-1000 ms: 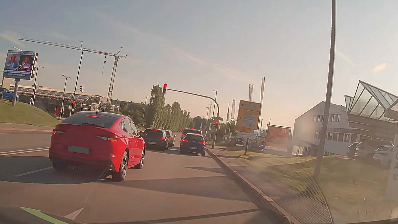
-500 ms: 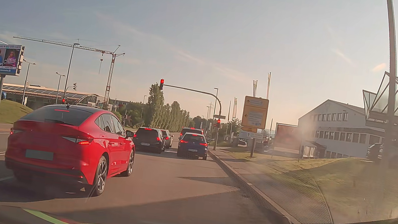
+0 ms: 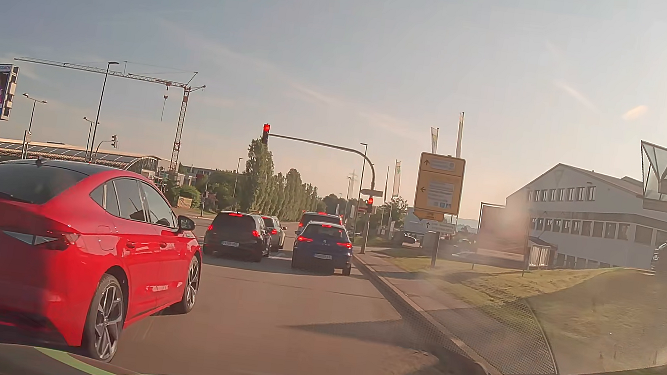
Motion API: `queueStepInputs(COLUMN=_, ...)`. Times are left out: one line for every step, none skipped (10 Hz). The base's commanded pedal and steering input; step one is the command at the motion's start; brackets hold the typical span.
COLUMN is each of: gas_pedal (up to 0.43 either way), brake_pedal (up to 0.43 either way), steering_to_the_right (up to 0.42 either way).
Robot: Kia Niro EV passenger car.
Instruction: Follow the waypoints while adhering to traffic rules and regulations
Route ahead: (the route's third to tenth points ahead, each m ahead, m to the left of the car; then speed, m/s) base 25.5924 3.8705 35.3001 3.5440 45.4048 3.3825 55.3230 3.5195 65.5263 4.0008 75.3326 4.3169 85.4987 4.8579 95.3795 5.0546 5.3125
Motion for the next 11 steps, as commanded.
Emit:
queueStepInputs(gas_pedal=0.0, brake_pedal=0.244, steering_to_the_right=0.005)
queueStepInputs(gas_pedal=0.0, brake_pedal=0.244, steering_to_the_right=0.005)
queueStepInputs(gas_pedal=0.0, brake_pedal=0.244, steering_to_the_right=0.005)
queueStepInputs(gas_pedal=0.0, brake_pedal=0.244, steering_to_the_right=0.005)
queueStepInputs(gas_pedal=0.0, brake_pedal=0.244, steering_to_the_right=0.005)
queueStepInputs(gas_pedal=0.0, brake_pedal=0.244, steering_to_the_right=0.005)
queueStepInputs(gas_pedal=0.0, brake_pedal=0.244, steering_to_the_right=0.005)
queueStepInputs(gas_pedal=0.0, brake_pedal=0.25, steering_to_the_right=0.005)
queueStepInputs(gas_pedal=0.0, brake_pedal=0.25, steering_to_the_right=0.005)
queueStepInputs(gas_pedal=0.0, brake_pedal=0.25, steering_to_the_right=0.005)
queueStepInputs(gas_pedal=0.0, brake_pedal=0.25, steering_to_the_right=0.004)
